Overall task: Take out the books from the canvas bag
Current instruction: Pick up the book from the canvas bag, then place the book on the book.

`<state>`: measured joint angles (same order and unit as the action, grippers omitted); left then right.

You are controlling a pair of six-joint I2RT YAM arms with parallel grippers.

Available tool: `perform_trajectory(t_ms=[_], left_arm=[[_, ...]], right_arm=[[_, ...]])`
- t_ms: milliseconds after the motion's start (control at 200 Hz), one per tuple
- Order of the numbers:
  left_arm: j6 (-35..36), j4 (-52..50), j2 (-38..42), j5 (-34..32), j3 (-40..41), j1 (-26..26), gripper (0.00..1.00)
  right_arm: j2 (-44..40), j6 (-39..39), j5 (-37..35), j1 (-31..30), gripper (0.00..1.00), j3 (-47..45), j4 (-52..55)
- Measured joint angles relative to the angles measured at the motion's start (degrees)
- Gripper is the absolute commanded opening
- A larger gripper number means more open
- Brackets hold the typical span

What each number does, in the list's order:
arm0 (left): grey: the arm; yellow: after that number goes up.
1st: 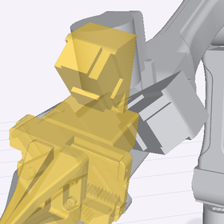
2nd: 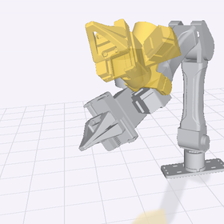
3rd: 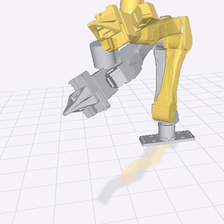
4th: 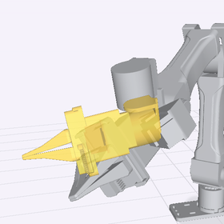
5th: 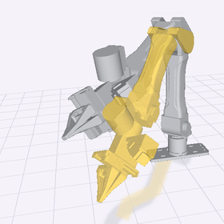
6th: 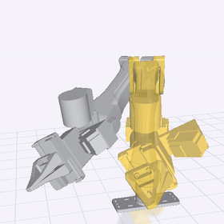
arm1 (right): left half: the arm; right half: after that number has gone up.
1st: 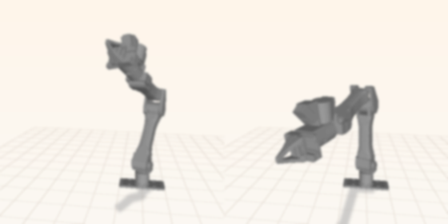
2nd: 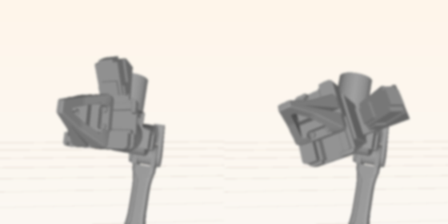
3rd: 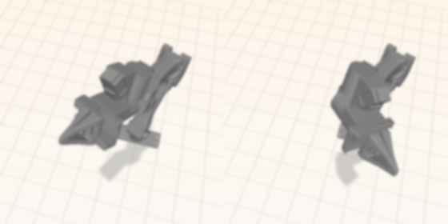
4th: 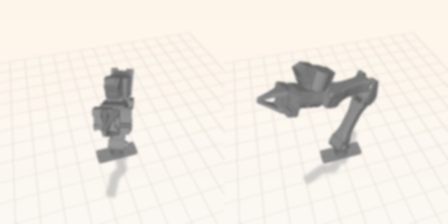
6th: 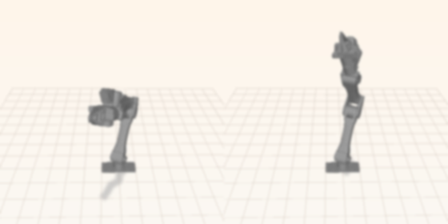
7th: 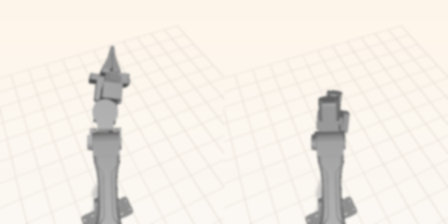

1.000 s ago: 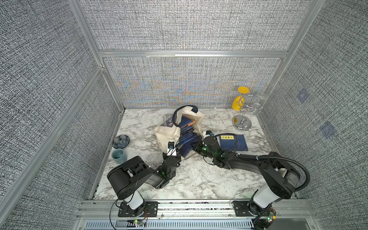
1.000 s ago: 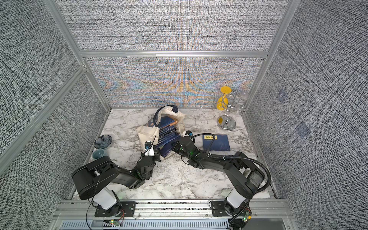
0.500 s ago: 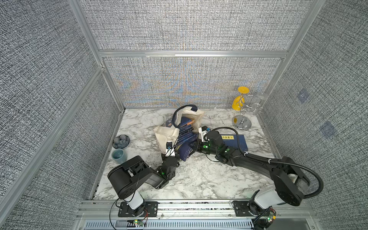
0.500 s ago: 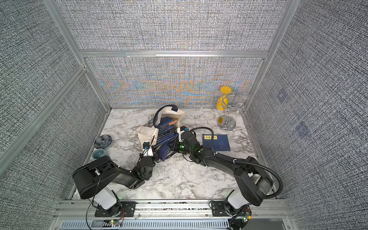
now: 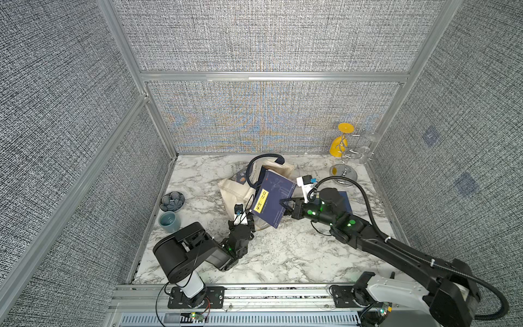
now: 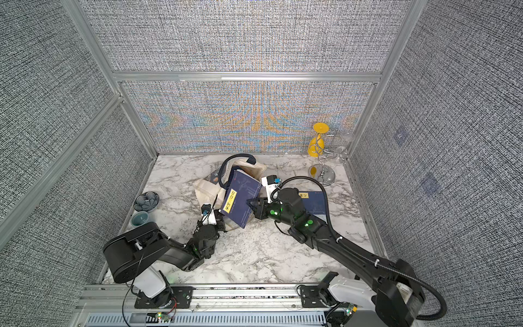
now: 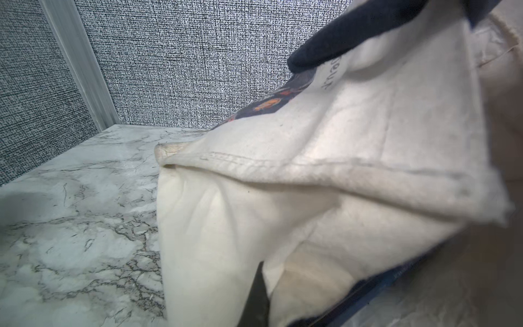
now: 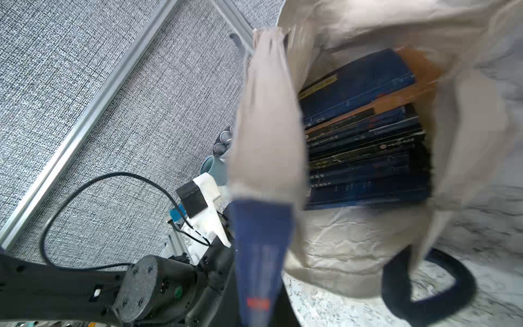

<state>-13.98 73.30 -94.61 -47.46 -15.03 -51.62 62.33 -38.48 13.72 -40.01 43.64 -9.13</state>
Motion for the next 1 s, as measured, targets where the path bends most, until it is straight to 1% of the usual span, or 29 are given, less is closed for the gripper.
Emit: perform_trajectory(t_ms=[120, 265, 380, 490, 605, 745, 890, 1000], left_arm=[[0.04, 1.01, -0.22, -0.11, 0.72, -0.02, 0.0], [1.16, 3.15, -1.44, -0.17, 1.05, -0.02, 0.0], [3.13, 4.59, -1.73, -0.2, 0.94, -0.02, 0.0], [3.76, 4.92, -1.73, -0.07, 0.79, -0.04, 0.0], [4.66, 5.05, -1.86, 0.04, 0.57, -0.02, 0.0], [5.16, 5.18, -2.03, 0.04, 0.55, -0.02, 0.0], [5.53, 5.29, -2.05, 0.0, 0.24, -0.02, 0.0], [5.84, 5.29, -2.03, 0.02, 0.24, -0.02, 0.0]], right_arm=[[-8.72, 0.72, -5.44, 1.84, 0.0, -4.15, 0.76], [-17.18, 0.42, -12.5, 4.39, 0.0, -8.79, 1.9], [-22.99, -2.78, -18.99, 7.28, 0.0, -13.92, 2.51], [-26.12, -7.1, -23.58, 10.29, 0.0, -18.32, 2.27], [-27.04, -11.78, -27.02, 13.16, 0.0, -22.62, 0.68], [-26.21, -16.63, -29.35, 15.56, 0.0, -26.56, -2.69], [-23.15, -20.17, -30.69, 17.66, 0.0, -29.18, -7.26], [-17.59, -22.25, -31.47, 20.0, 0.0, -30.25, -10.47]])
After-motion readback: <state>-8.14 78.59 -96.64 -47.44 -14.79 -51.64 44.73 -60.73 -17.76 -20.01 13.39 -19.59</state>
